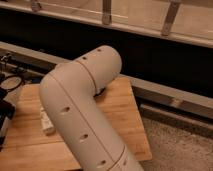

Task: Place the eraser on the white sponge

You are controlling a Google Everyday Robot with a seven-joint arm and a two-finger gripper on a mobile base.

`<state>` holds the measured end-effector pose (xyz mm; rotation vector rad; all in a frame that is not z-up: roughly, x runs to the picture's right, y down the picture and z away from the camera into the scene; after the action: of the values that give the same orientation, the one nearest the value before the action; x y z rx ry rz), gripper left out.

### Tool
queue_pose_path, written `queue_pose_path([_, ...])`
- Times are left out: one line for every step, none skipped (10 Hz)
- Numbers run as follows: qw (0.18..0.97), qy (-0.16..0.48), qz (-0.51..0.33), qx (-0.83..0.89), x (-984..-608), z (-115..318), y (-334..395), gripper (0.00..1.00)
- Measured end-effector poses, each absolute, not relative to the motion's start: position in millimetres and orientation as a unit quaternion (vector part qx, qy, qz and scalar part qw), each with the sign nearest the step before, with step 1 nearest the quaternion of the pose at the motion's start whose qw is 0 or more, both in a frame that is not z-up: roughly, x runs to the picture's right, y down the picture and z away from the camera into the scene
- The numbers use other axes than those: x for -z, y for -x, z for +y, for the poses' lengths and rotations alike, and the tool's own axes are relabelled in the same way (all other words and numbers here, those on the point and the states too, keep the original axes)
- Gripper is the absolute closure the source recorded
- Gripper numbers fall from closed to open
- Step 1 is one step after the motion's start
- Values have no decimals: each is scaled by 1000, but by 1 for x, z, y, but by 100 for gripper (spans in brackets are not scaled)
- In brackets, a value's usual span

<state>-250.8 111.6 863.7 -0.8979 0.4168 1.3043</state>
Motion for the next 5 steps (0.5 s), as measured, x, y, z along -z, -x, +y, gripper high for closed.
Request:
queue_pose_path([686, 394, 192, -581, -865, 112, 251, 20])
queue_pose_path([691, 383, 200, -580, -871, 112, 244, 20])
queue_pose_path([694, 377, 201, -579, -874, 114, 246, 20])
queue_pose_path([695, 376, 199, -580, -877, 115, 247, 20])
queue_pose_path([693, 374, 191, -586, -882, 118, 244, 20])
